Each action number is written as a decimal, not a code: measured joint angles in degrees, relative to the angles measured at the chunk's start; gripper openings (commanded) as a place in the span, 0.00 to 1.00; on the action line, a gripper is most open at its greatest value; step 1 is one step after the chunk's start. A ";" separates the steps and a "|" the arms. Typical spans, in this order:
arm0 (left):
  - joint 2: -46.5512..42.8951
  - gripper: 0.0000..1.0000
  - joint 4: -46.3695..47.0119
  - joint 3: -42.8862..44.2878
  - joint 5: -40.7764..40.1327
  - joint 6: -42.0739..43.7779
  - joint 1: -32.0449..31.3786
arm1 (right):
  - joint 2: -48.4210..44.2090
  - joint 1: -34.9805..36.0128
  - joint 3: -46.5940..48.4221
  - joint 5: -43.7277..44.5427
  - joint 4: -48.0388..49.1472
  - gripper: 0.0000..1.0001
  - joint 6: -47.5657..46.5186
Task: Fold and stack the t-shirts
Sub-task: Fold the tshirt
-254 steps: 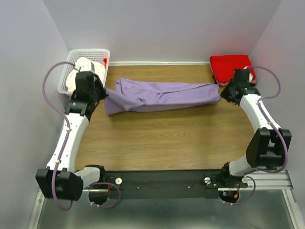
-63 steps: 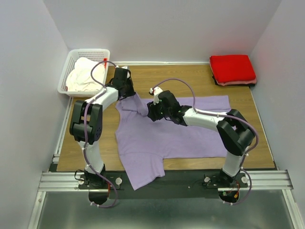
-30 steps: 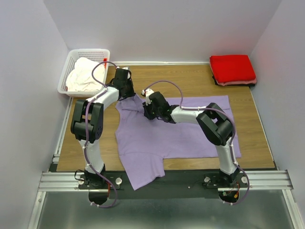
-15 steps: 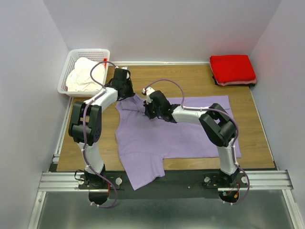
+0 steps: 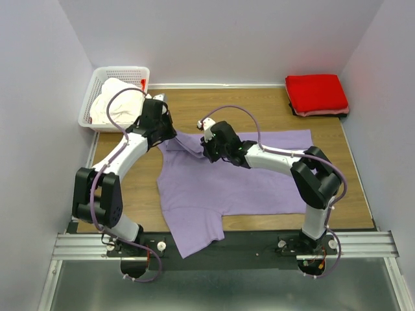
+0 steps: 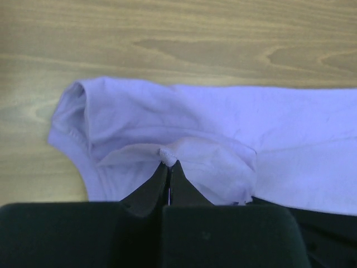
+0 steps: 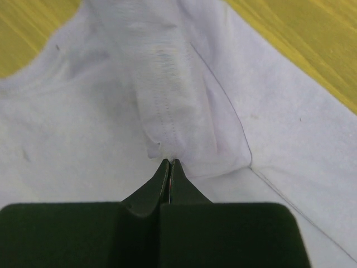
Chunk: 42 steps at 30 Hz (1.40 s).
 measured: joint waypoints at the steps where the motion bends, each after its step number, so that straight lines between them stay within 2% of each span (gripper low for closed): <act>1: -1.05 0.00 0.02 -1.20 0.02 0.00 0.00 | -0.02 0.00 -0.31 0.00 -0.55 0.00 -0.90; 10: -11.58 0.00 -2.34 -13.90 1.70 -1.79 -0.42 | -0.02 -0.04 -2.49 1.38 -3.91 0.00 -8.76; 21: -17.07 0.00 -3.10 -23.17 4.55 -4.28 -1.79 | -0.17 -0.17 -2.97 1.64 -5.14 0.00 -13.44; 32: -20.70 0.00 -3.28 -27.34 5.73 -6.69 -3.30 | -0.17 -0.17 -3.04 0.68 -7.43 0.00 -15.45; 42: -24.61 0.00 -5.57 -26.25 5.44 -8.02 -4.31 | -0.17 -0.17 -3.06 0.68 -8.11 0.00 -16.00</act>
